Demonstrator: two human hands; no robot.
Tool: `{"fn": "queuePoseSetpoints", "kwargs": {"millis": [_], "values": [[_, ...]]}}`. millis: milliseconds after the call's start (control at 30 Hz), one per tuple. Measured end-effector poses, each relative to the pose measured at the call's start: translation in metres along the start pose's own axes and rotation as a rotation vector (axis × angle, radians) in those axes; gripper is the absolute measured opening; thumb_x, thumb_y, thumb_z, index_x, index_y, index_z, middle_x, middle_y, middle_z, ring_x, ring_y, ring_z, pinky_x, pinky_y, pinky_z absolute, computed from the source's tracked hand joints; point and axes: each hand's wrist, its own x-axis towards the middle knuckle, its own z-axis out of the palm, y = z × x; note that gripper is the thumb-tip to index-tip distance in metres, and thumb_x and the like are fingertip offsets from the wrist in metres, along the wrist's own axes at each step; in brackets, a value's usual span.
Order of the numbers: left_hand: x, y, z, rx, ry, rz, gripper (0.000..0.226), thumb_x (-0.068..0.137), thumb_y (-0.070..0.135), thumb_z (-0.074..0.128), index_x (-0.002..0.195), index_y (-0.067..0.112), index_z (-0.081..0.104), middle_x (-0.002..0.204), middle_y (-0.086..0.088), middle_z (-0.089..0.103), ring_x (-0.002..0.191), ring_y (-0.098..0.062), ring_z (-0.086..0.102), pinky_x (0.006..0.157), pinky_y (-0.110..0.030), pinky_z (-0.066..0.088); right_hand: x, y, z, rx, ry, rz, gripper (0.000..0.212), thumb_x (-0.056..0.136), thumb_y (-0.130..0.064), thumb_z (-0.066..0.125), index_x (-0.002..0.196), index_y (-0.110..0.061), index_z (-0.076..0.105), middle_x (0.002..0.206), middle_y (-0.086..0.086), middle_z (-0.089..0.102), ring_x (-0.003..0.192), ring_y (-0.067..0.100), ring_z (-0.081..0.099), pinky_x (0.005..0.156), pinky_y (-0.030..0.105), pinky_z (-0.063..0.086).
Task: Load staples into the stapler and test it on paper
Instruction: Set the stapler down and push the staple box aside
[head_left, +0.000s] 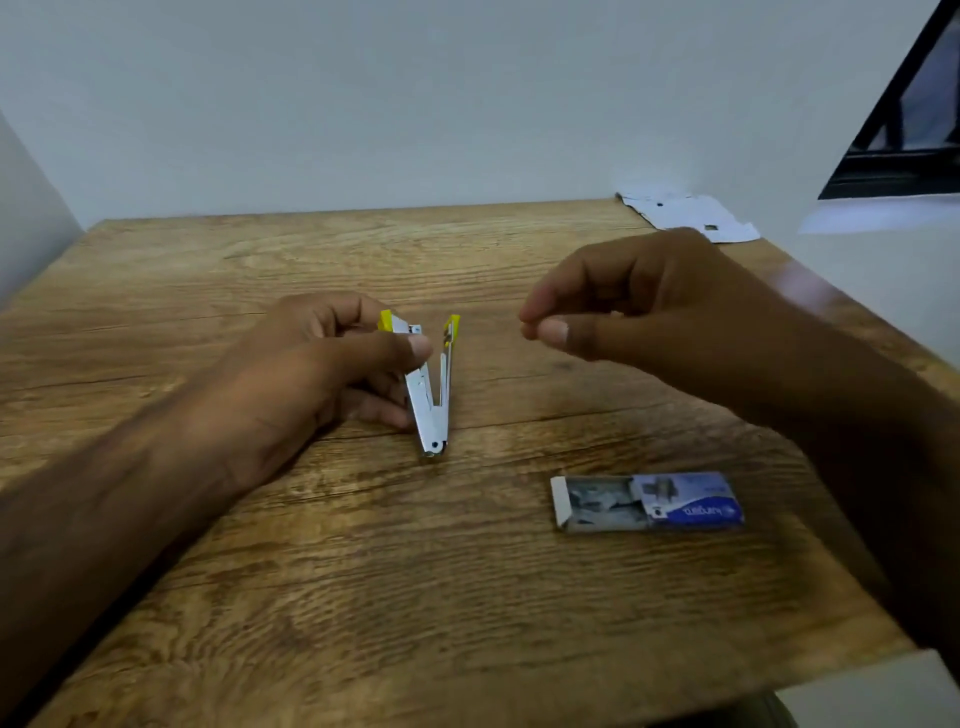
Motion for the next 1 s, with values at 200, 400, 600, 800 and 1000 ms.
{"fn": "queuePoseSetpoints", "kwargs": {"millis": [200, 400, 600, 800, 1000], "values": [[-0.002, 0.002, 0.014, 0.203, 0.080, 0.084, 0.022, 0.074, 0.026, 0.084, 0.079, 0.008, 0.073, 0.055, -0.006, 0.067, 0.038, -0.011, 0.057, 0.033, -0.021, 0.045, -0.052, 0.004, -0.024, -0.396, -0.330, 0.072, 0.050, 0.071, -0.080, 0.057, 0.116, -0.060, 0.061, 0.119, -0.037, 0.061, 0.111, -0.011, 0.057, 0.069, 0.023, 0.054], [-0.002, 0.001, 0.013, 0.408, 0.212, 0.098, 0.023, 0.082, 0.038, 0.082, 0.081, 0.015, 0.076, 0.043, 0.001, 0.058, 0.025, -0.006, 0.036, 0.032, -0.014, 0.027, -0.072, 0.004, -0.023, -0.384, -0.337, 0.091, 0.051, 0.070, -0.071, 0.067, 0.119, -0.057, 0.061, 0.121, -0.032, 0.062, 0.114, -0.009, 0.056, 0.086, 0.029, 0.056], [-0.004, 0.003, 0.009, 0.541, 0.177, 0.098, 0.041, 0.070, 0.066, 0.074, 0.088, 0.030, 0.080, 0.046, 0.000, 0.059, 0.029, -0.006, 0.041, 0.033, -0.014, 0.027, -0.084, 0.002, -0.027, -0.359, -0.309, 0.116, 0.050, 0.071, -0.061, 0.076, 0.118, -0.051, 0.065, 0.120, -0.028, 0.065, 0.114, -0.004, 0.059, 0.089, 0.030, 0.056], [-0.006, 0.002, 0.006, 0.681, 0.202, 0.133, 0.038, 0.072, 0.070, 0.068, 0.089, 0.037, 0.078, 0.048, 0.000, 0.064, 0.029, -0.004, 0.043, 0.030, -0.014, 0.028, -0.090, 0.005, -0.023, -0.384, -0.269, 0.096, 0.041, 0.074, -0.051, 0.080, 0.113, -0.047, 0.070, 0.118, -0.025, 0.065, 0.110, -0.001, 0.062, 0.087, 0.028, 0.056], [-0.008, 0.001, 0.007, 0.650, 0.214, 0.109, 0.023, 0.080, 0.056, 0.076, 0.089, 0.035, 0.079, 0.044, -0.001, 0.062, 0.026, -0.009, 0.044, 0.030, -0.018, 0.035, -0.089, 0.008, -0.019, -0.410, -0.253, 0.068, 0.035, 0.076, -0.049, 0.077, 0.111, -0.046, 0.071, 0.115, -0.025, 0.064, 0.108, 0.001, 0.061, 0.085, 0.030, 0.056]]}}
